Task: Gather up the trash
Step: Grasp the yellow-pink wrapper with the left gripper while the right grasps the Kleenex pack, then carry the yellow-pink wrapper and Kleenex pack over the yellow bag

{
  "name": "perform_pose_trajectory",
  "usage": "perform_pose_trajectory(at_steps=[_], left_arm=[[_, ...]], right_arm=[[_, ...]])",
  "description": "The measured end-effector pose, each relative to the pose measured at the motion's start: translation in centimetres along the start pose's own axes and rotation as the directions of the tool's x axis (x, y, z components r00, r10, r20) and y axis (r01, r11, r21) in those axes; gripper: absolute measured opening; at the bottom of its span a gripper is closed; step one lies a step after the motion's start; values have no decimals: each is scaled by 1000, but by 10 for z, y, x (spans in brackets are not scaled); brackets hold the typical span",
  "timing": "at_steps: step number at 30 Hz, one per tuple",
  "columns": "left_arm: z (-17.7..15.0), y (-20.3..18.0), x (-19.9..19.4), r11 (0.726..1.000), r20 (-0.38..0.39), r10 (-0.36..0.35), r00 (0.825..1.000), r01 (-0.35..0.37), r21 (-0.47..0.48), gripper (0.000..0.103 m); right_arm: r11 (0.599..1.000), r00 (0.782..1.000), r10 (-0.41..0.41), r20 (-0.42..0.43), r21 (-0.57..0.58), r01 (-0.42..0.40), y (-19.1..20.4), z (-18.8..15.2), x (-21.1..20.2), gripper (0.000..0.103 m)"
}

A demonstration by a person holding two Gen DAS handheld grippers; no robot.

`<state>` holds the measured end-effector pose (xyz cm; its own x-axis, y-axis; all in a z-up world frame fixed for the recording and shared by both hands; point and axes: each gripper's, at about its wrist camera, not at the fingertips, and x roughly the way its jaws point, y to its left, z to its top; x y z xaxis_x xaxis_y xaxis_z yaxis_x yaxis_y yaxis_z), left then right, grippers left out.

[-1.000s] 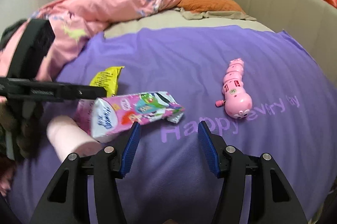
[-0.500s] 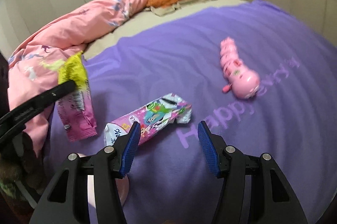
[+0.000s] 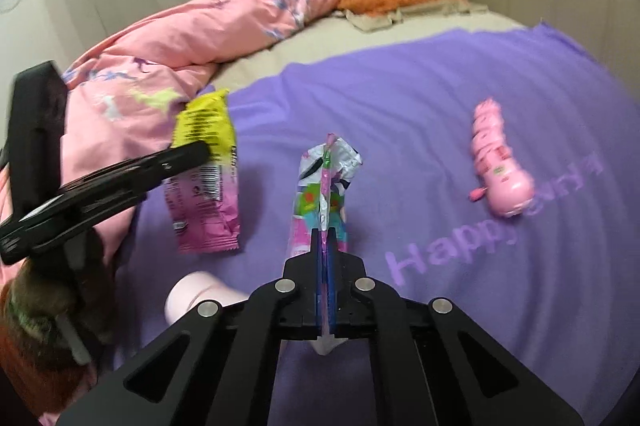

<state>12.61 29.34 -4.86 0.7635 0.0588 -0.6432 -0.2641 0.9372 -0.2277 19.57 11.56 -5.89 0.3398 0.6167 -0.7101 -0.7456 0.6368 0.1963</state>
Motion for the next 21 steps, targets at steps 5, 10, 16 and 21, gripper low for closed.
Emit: perform_pose_trajectory(at_steps=[5, 10, 16, 21], left_arm=[[1, -21, -27, 999, 31, 10, 999, -11, 34, 21], [5, -64, -58, 994, 63, 5, 998, -11, 106, 21], [5, -148, -100, 969, 133, -51, 990, 17, 245, 21], [2, -222, -124, 939, 147, -144, 979, 88, 332, 21]], right_arm=[[999, 995, -49, 91, 14, 48, -17, -3, -69, 4], [995, 981, -99, 165, 41, 93, -40, -14, -134, 4], [986, 955, -166, 248, 69, 153, -66, -43, -213, 4], [973, 921, -229, 315, 105, 206, -91, -70, -278, 4]])
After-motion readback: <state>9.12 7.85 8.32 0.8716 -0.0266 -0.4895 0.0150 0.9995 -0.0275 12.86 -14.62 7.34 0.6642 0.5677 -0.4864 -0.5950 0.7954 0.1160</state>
